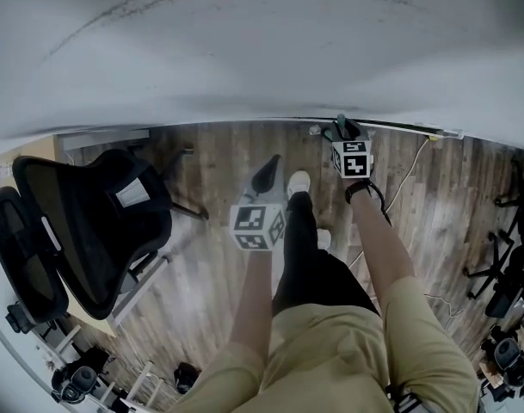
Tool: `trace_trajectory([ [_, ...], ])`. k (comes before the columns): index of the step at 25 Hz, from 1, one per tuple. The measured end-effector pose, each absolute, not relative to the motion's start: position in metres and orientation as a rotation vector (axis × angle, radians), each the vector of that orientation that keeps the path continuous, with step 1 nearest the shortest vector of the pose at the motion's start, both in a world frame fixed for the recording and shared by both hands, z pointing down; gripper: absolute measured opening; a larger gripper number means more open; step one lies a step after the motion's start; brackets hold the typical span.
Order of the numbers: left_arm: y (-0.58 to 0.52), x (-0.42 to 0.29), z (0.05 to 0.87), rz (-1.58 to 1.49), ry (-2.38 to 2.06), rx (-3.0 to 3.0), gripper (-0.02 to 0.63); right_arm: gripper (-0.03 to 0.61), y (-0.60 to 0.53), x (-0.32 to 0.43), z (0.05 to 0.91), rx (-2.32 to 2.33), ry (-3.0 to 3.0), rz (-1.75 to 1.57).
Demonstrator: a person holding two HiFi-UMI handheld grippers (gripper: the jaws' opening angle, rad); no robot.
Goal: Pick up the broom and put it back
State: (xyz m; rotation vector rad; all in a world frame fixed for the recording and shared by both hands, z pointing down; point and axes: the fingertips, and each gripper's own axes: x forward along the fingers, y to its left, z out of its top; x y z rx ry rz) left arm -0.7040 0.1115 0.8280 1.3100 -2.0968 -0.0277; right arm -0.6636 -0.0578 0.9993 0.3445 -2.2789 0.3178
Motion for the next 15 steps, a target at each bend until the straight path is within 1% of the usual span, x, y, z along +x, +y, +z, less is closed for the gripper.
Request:
trace_trajectory([
  [8,0.098,-0.651,0.791,-0.027,-2.051,1.377,0.002,0.098,-0.035,-0.599,0.963,0.310,-2.287,0.285],
  [11,0.098,-0.627,0.776,-0.005,-2.044,1.400,0.002,0.094,-0.038,-0.564,0.933,0.424,-2.304,0.414],
  [15,0.098,-0.599,0.752,-0.019,-2.042,1.406,0.002,0.092,-0.040,-0.526,0.867,0.550,-2.399,0.604],
])
